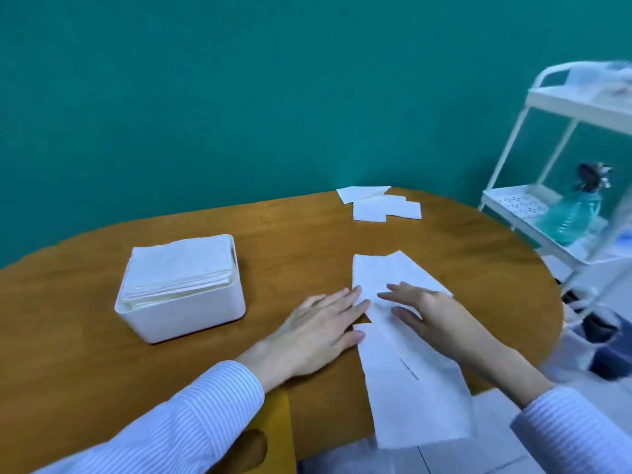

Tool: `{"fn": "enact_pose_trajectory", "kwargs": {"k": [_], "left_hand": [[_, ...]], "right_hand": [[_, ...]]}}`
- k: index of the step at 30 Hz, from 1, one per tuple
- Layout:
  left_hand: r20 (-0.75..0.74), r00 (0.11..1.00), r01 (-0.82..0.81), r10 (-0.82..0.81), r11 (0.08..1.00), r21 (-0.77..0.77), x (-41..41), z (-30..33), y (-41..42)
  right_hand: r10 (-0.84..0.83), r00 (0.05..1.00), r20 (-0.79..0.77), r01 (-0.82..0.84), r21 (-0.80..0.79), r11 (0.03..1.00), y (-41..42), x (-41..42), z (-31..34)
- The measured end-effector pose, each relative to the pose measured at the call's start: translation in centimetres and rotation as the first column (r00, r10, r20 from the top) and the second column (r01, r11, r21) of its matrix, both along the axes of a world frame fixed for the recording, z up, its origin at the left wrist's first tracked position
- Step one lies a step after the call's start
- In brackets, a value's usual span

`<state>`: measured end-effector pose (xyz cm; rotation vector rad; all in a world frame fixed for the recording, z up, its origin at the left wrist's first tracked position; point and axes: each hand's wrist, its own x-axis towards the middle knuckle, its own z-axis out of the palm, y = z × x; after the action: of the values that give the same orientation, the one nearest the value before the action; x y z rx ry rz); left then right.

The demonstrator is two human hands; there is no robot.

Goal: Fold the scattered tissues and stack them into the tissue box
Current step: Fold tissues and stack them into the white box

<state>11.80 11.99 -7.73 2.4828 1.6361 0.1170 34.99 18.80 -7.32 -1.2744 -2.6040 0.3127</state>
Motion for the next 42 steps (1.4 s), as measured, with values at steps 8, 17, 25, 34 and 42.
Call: {"fn": "enact_pose_trajectory", "kwargs": {"k": [8,17,25,34,42], "left_hand": [[-0.039,0.997,0.061,-0.062,0.998,-0.022,1.3,-2.1,-0.3],[-0.007,0.993,0.114,-0.114,0.989,0.093,-1.9,-1.5,0.5],[-0.070,0.996,0.052,-0.046,0.996,0.078,-2.2,-2.8,1.6],[0.081,0.996,0.020,-0.031,0.992,0.127,-3.4,-2.0,1.4],[0.211,0.971,-0.144,0.115,0.981,0.129,-5.0,-2.0,4.6]], "right_hand": [[0.070,0.997,0.045,-0.066,-0.079,0.995,-1.1,2.5,-3.5],[0.112,0.990,-0.080,-0.120,-0.095,0.988,-0.3,3.0,-3.0],[0.156,0.986,0.052,-0.157,0.008,0.988,-0.5,2.2,-3.5],[0.212,0.943,0.255,-0.265,0.197,0.944,4.6,0.4,-2.5],[0.084,0.995,-0.061,-0.080,0.055,0.995,3.9,-3.3,-1.4]]}}
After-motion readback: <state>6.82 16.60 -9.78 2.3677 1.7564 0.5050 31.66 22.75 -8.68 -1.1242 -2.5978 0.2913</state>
